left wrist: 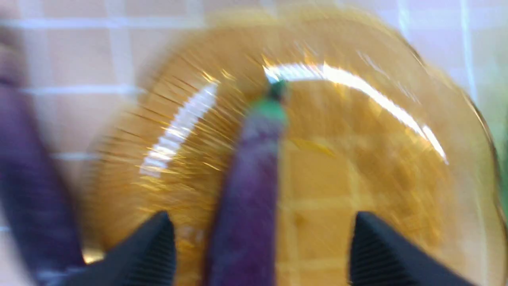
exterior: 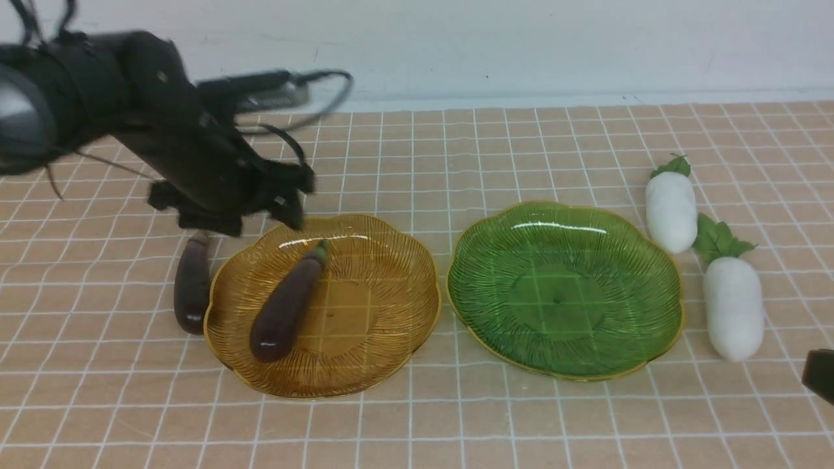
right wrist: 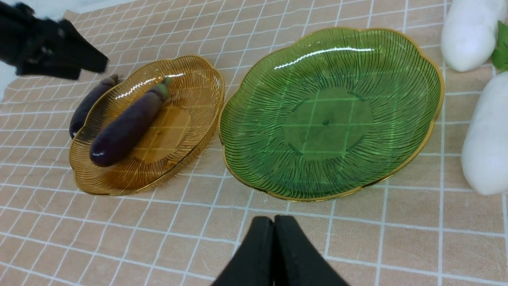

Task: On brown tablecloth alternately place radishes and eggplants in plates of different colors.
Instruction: 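Pick up the eggplant and place it in the yellow plate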

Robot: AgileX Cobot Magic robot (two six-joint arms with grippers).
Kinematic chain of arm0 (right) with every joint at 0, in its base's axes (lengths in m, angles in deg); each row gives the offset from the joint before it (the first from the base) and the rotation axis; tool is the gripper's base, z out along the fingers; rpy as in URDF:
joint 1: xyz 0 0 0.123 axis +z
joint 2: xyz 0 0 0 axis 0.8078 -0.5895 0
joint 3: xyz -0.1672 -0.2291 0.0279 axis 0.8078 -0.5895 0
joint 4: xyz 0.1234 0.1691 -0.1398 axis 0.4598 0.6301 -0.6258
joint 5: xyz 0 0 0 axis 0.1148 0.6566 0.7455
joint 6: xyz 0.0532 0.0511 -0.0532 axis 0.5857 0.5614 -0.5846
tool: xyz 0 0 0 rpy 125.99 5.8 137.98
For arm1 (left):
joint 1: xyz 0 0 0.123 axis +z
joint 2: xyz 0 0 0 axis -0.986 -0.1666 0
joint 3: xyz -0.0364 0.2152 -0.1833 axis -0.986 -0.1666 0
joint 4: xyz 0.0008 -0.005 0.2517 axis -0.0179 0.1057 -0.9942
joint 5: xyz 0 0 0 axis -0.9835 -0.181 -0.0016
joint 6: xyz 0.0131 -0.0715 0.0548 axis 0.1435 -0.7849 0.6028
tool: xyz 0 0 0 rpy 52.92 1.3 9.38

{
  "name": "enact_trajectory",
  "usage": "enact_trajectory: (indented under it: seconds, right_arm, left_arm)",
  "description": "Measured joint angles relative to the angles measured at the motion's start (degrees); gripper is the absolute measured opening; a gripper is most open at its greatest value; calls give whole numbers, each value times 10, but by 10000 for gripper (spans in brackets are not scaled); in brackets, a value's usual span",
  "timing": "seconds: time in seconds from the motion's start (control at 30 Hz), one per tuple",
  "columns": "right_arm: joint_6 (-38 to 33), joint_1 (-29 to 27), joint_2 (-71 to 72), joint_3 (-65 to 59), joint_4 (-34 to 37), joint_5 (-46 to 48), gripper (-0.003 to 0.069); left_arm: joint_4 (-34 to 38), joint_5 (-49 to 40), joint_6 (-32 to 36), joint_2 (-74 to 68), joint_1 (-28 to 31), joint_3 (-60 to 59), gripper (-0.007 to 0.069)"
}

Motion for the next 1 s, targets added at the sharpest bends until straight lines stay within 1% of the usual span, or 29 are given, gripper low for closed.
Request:
enact_trajectory:
  seconds: [0.03,0.07,0.1,0.13,0.17,0.23,0.3,0.4,0.47,0.5,0.6,0.7,0.73,0.77,0.83,0.9,0.97,1.0]
  right_arm:
    - [0,0,0,0,0,0,-15]
    - [0,0,0,0,0,0,-15]
    - [0,0,0,0,0,0,-15]
    - [0,0,0,0,0,0,-15]
    - [-1,0,0,0,0,0,-15]
    - [-1,0,0,0,0,2,-15]
    - [-1,0,0,0,0,6,-15]
    - [-4,0,0,0,0,13,-15]
    - [-8,0,0,0,0,20,-15]
    - [-8,0,0,0,0,21,-15]
    - [-10,0,0,0,0,30,-15]
    - [-10,0,0,0,0,31,-15]
    - [-10,0,0,0,0,31,-15]
    - [-10,0,0,0,0,32,-15]
    - [-9,0,0,0,0,32,-15]
    - [-9,0,0,0,0,32,-15]
    - [-8,0,0,0,0,32,-15]
    - [-8,0,0,0,0,32,-15]
  left_arm:
    - [-5,-4,-9,0,23,10,440]
    - [-6,-4,-10,0,26,13,411]
    - [-9,-4,-12,-1,52,20,313]
    - [-14,-3,-10,-1,78,23,190]
    - [-17,3,-1,-1,95,24,103]
    - [-19,19,23,-6,125,25,33]
    - [-19,33,43,-15,141,26,17]
    - [-19,41,53,-28,147,26,33]
    - [-18,45,57,-45,149,26,82]
    - [-18,46,57,-47,149,26,88]
    - [-5,57,58,-76,149,26,209]
    - [25,70,67,-109,149,26,373]
    - [26,70,68,-110,149,26,382]
    - [31,73,70,-121,149,26,426]
    - [34,81,73,-137,149,26,481]
    - [34,86,77,-154,149,26,504]
    - [34,86,77,-166,149,26,496]
    - [33,86,77,-172,149,26,476]
